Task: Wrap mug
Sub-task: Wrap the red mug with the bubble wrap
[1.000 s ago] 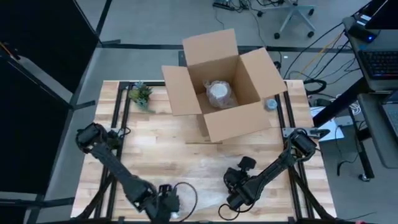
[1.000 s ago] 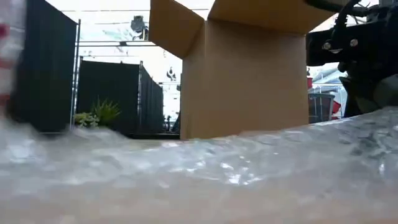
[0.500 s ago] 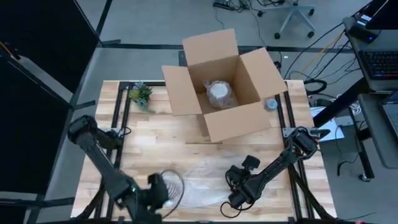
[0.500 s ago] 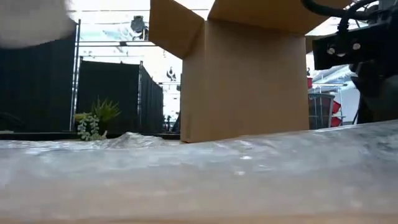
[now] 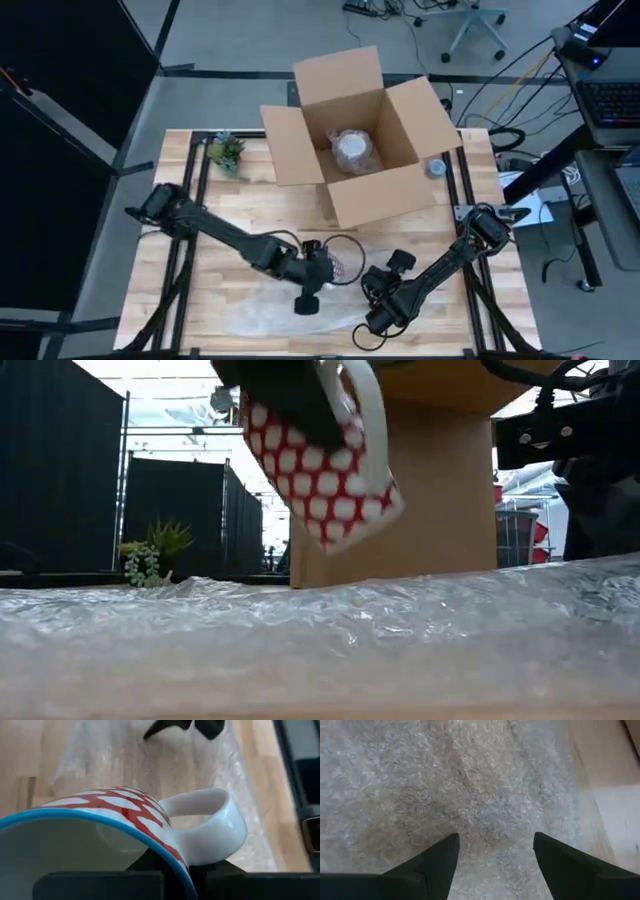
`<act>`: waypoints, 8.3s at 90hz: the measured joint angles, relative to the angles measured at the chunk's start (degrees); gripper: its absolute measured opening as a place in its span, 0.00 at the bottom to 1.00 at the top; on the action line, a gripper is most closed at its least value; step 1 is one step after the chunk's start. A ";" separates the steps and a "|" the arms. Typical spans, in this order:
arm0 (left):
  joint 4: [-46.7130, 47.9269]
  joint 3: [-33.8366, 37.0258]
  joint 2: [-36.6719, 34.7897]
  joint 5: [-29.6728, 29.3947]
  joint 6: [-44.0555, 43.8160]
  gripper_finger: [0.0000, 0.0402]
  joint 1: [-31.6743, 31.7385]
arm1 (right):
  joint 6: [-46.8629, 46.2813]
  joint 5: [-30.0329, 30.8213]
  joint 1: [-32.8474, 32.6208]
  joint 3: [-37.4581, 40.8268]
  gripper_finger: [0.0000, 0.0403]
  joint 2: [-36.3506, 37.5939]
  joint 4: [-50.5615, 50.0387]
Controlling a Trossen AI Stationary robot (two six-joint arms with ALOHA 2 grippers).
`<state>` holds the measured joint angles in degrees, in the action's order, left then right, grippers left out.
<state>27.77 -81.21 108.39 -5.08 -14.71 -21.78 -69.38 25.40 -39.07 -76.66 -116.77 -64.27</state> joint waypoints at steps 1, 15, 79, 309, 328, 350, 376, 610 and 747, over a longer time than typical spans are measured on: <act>0.05 0.00 0.24 0.41 0.21 0.02 0.11 | 0.00 0.00 0.00 0.00 0.60 0.00 0.01; -0.14 0.02 1.75 5.45 2.05 0.02 0.78 | 0.00 0.06 0.00 0.00 0.60 0.02 0.00; 7.37 -5.94 2.23 6.82 3.18 0.44 3.65 | 0.72 0.60 -0.04 -0.04 0.60 0.09 2.19; -5.09 16.24 -4.33 2.06 -2.38 0.37 -2.72 | 2.78 3.41 -1.55 -0.07 0.60 0.11 4.53; -6.92 18.01 -0.73 6.83 -2.57 0.45 -1.78 | 2.80 3.40 -1.55 -0.07 0.60 0.11 4.76; -6.84 18.01 -0.82 8.07 -2.46 0.35 -1.97 | 3.52 3.62 -1.55 -0.07 0.60 0.11 4.96; 1.84 15.04 -0.88 8.04 -6.25 0.03 -2.74 | 4.09 3.62 -1.55 -0.07 0.60 0.11 5.19; 12.80 -1.14 -1.11 10.85 -24.86 0.40 -15.99 | 29.53 0.83 4.92 22.75 0.60 12.00 49.90; -5.18 18.36 -6.17 -5.77 -30.04 0.36 -15.50 | 30.59 -6.86 6.35 22.86 0.60 17.07 47.45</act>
<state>22.59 -62.85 102.22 -10.85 -44.75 -37.28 -38.79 18.54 -32.72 -53.80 -99.70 -16.82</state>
